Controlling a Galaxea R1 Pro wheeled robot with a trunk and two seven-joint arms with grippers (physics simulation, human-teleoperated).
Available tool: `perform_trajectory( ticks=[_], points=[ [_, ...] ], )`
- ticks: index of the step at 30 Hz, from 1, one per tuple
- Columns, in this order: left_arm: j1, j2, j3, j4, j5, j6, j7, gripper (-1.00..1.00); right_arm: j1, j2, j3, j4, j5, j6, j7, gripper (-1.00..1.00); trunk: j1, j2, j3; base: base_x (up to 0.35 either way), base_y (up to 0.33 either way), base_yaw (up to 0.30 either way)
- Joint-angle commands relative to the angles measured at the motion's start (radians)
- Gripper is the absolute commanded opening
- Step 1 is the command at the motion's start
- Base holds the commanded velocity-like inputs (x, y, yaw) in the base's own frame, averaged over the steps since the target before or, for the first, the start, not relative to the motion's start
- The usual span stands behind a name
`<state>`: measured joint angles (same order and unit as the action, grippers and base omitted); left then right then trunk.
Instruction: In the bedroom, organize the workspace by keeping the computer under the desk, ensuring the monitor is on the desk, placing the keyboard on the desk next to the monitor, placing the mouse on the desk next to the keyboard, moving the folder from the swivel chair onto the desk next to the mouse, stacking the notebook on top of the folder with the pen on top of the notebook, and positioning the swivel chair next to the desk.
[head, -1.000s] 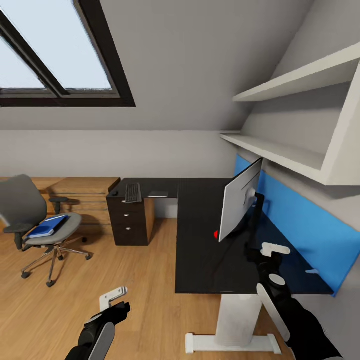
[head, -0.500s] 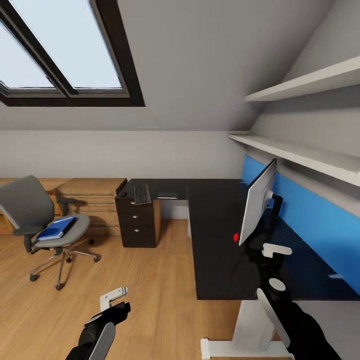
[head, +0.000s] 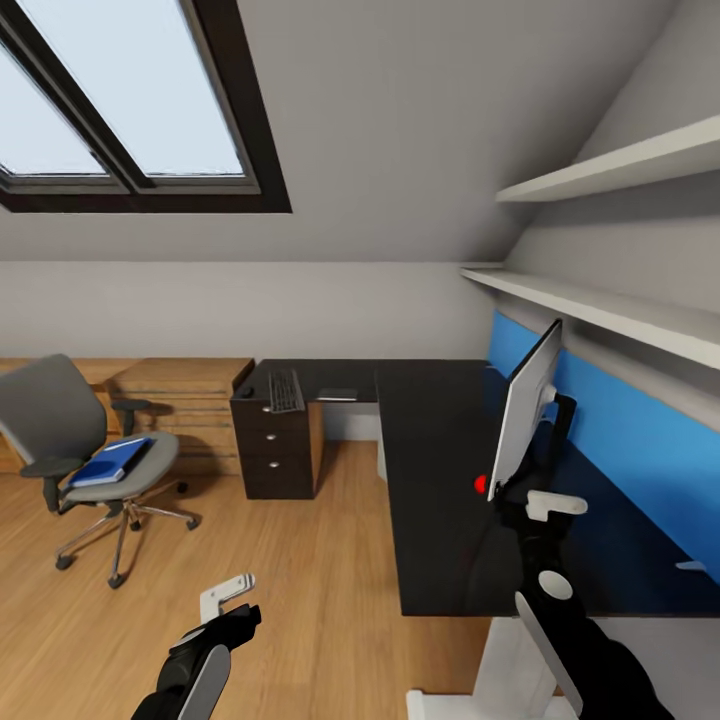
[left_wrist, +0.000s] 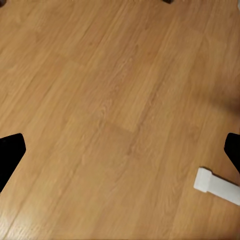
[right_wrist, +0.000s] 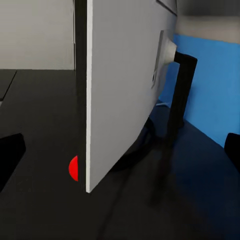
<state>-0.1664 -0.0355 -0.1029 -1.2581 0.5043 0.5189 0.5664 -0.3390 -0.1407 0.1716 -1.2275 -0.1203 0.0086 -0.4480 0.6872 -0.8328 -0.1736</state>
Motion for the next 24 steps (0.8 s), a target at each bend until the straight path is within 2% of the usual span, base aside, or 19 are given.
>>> perform_trajectory(
  ticks=[1,7,24],
  points=[
    [-0.001,0.0,-0.001,-0.001,0.01,0.001,0.009,1.0,-0.001,-0.002,0.004,-0.001,-0.009,0.001,-0.008,1.0,0.0,-0.001,-0.002,0.17,0.152,0.0],
    [-0.001,0.0,-0.002,-0.001,0.008,0.001,0.009,1.0,0.0,-0.002,0.003,-0.001,-0.007,0.001,-0.008,1.0,0.0,-0.001,-0.002,0.148,0.092,0.0],
    [-0.001,-0.001,-0.006,-0.001,0.007,0.001,0.008,1.0,0.0,-0.002,0.001,0.0,-0.009,0.001,-0.008,1.0,0.0,-0.001,-0.002,0.157,0.004,0.0]
  ],
)
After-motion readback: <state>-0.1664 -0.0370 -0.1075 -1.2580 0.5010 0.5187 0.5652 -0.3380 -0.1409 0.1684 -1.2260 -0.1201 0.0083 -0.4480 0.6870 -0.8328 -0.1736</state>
